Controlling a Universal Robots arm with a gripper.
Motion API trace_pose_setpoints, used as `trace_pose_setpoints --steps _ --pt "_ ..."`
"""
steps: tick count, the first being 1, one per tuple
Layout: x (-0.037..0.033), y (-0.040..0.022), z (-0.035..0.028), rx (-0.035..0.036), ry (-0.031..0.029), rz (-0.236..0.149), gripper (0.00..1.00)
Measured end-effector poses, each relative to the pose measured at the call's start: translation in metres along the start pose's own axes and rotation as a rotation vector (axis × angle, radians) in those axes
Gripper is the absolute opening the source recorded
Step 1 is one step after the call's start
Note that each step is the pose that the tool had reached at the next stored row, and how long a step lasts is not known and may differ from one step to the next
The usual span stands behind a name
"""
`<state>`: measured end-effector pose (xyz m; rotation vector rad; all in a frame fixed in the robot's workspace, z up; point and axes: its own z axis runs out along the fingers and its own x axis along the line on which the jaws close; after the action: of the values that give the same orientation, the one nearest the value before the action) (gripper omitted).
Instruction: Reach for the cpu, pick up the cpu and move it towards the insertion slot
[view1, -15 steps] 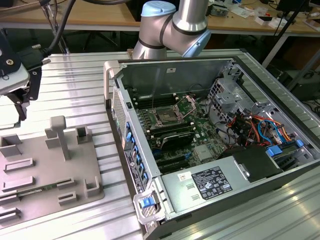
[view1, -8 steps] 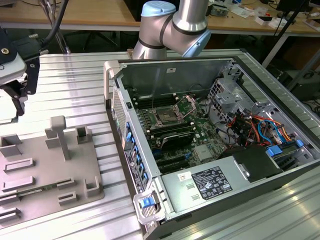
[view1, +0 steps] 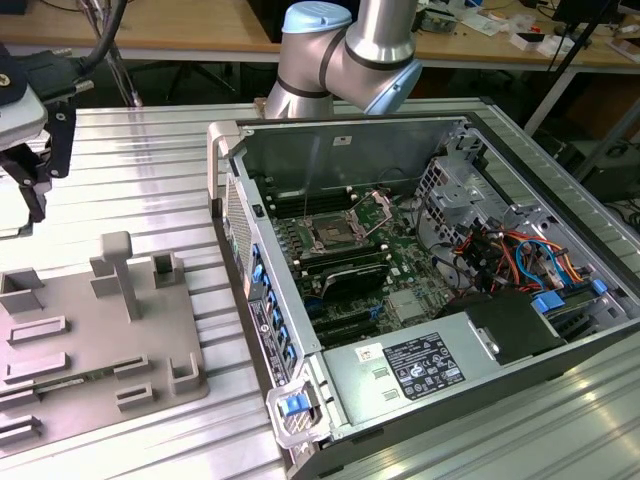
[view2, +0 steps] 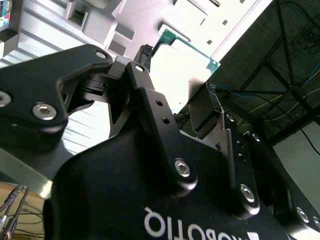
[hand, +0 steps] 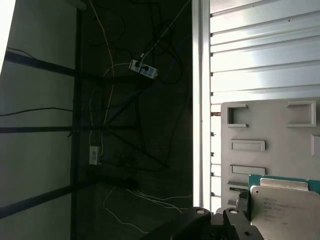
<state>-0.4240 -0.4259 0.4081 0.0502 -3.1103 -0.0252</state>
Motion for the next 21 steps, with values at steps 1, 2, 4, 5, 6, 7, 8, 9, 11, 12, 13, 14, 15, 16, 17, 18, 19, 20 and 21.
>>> trace_pose_setpoints --steps 1,2,4,5,6,7,8,9,11,12,13,14,15,16,17,18,19,20,21 --pt "0.0000 0.0001 -0.0030 -0.0001 -0.0004 0.000 0.55" --pt "0.0000 0.0001 -0.0046 0.0000 -0.0010 0.000 0.55" --pt "0.0002 0.0003 -0.0106 0.0001 -0.0042 0.000 0.55" --pt "0.0003 0.0003 -0.0117 0.0001 -0.0056 0.000 0.55" --pt "-0.0004 0.0004 -0.0120 0.0000 -0.0065 0.000 0.55" --pt "-0.0023 0.0005 -0.0121 0.0001 -0.0066 0.000 0.55" --pt "-0.0059 0.0004 -0.0123 0.0001 -0.0065 0.000 0.55" --pt "-0.0098 0.0003 -0.0124 0.0002 -0.0065 0.000 0.55" --pt "-0.0178 0.0004 -0.0126 0.0002 -0.0064 0.000 0.55" --pt "-0.0223 0.0007 -0.0127 0.0001 -0.0065 0.000 0.55" --pt "-0.0257 0.0008 -0.0128 0.0001 -0.0065 0.000 0.55" --pt "-0.0293 0.0010 -0.0129 0.0002 -0.0065 0.000 0.55" --pt "-0.0325 0.0011 -0.0130 0.0002 -0.0065 0.000 0.55" --pt "-0.0373 0.0014 -0.0131 0.0002 -0.0065 0.000 0.55" --pt "-0.0426 0.0017 -0.0133 0.0002 -0.0064 0.000 0.55" --pt "-0.0475 0.0019 -0.0134 0.0003 -0.0066 0.000 0.55" --pt "-0.0517 0.0022 -0.0135 0.0004 -0.0065 0.000 0.55" --pt "-0.0545 0.0024 -0.0137 0.0005 -0.0064 0.000 0.55" --pt "-0.0574 0.0026 -0.0137 0.0006 -0.0065 0.000 0.55"
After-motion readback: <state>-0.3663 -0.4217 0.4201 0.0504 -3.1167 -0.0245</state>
